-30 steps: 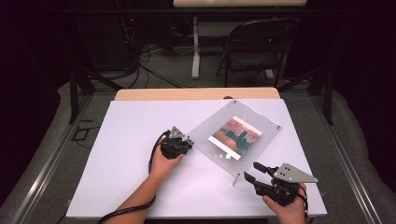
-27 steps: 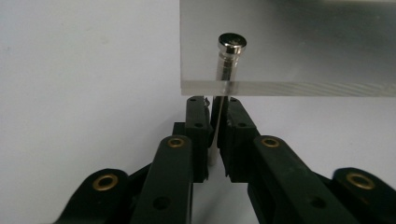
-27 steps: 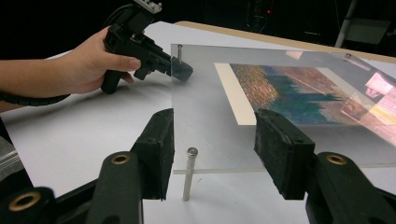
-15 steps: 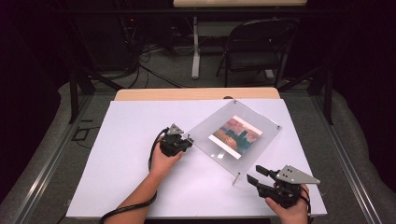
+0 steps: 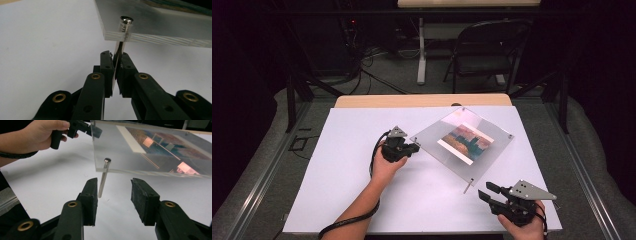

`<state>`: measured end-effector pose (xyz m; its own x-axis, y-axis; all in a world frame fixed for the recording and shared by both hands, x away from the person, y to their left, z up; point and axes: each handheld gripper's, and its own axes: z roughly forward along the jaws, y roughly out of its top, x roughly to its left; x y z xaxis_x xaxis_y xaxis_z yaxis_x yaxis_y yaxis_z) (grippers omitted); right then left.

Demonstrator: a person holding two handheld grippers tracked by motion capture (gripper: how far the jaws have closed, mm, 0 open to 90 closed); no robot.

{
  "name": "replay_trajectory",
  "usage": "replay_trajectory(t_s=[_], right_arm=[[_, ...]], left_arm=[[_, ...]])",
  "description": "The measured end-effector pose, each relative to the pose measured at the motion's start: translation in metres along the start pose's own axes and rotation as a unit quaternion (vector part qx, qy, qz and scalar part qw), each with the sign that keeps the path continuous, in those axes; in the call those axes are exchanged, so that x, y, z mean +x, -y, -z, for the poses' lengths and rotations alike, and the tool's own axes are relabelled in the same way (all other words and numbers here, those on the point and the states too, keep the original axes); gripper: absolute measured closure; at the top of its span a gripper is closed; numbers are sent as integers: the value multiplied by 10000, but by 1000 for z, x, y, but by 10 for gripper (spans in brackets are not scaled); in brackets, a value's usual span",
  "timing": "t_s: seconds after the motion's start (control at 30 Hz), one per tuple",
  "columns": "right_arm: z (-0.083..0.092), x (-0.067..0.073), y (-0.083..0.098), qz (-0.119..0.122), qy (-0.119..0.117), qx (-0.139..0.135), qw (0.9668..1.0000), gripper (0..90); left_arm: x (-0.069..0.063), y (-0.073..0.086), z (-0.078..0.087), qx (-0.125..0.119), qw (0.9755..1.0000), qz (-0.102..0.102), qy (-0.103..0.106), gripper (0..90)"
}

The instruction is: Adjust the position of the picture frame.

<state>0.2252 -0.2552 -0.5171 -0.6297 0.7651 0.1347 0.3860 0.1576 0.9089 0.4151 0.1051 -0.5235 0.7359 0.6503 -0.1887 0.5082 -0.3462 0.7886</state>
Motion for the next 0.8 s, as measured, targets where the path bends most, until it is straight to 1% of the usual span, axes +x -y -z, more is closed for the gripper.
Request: replay_trajectory(t_s=[0.03, 0.2, 0.3, 0.33, 0.4, 0.5, 0.53, 0.57, 0.6, 0.63, 0.67, 0.7, 0.77, 0.8], right_arm=[[-1, 0, 1, -10, -8, 19, 10000, 575], [-8, 1, 4, -60, -99, 159, 9998, 597], [-16, 1, 6, -136, -212, 265, 9993, 626], [-21, 1, 6, -157, -289, 313, 9990, 644], [-23, 2, 6, -164, -308, 311, 9989, 654], [-27, 2, 4, -172, -305, 332, 9988, 678], [-29, 1, 4, -173, -293, 319, 9989, 703], [-29, 1, 4, -173, -293, 319, 9989, 703], [-30, 1, 3, -211, -299, 326, 9988, 727], [-30, -1, 3, -263, -314, 278, 9988, 778], [-30, -1, 3, -263, -314, 278, 9988, 778], [-30, -1, 2, -315, -373, 286, 9984, 824], [-30, -2, 2, -336, -377, 309, 9982, 829], [-30, -4, 2, -445, -449, 314, 9975, 842]], left_arm=[[-1, -1, 1, -24, 10000, 27, 8, 840], [-5, -5, 5, -64, 9999, 12, 86, 840], [-7, -5, 7, -97, 9998, -11, 154, 841], [-8, -4, 9, -67, 9998, -41, 171, 842], [-10, -4, 9, -91, 9998, -4, 183, 843], [-13, -2, 10, -63, 9997, -26, 217, 844], [-13, -2, 10, -60, 9997, -53, 220, 844], [-14, -1, 10, -54, 9997, -44, 241, 844], [-15, 0, 10, -68, 9997, -43, 240, 844], [-16, 0, 11, -50, 9997, -62, 243, 845], [-17, 0, 11, -35, 9996, -76, 257, 845], [-17, 1, 11, -30, 9996, -73, 262, 846], [-18, 2, 11, -46, 9996, -71, 262, 846], [-18, 2, 12, -29, 9996, -75, 259, 846]])
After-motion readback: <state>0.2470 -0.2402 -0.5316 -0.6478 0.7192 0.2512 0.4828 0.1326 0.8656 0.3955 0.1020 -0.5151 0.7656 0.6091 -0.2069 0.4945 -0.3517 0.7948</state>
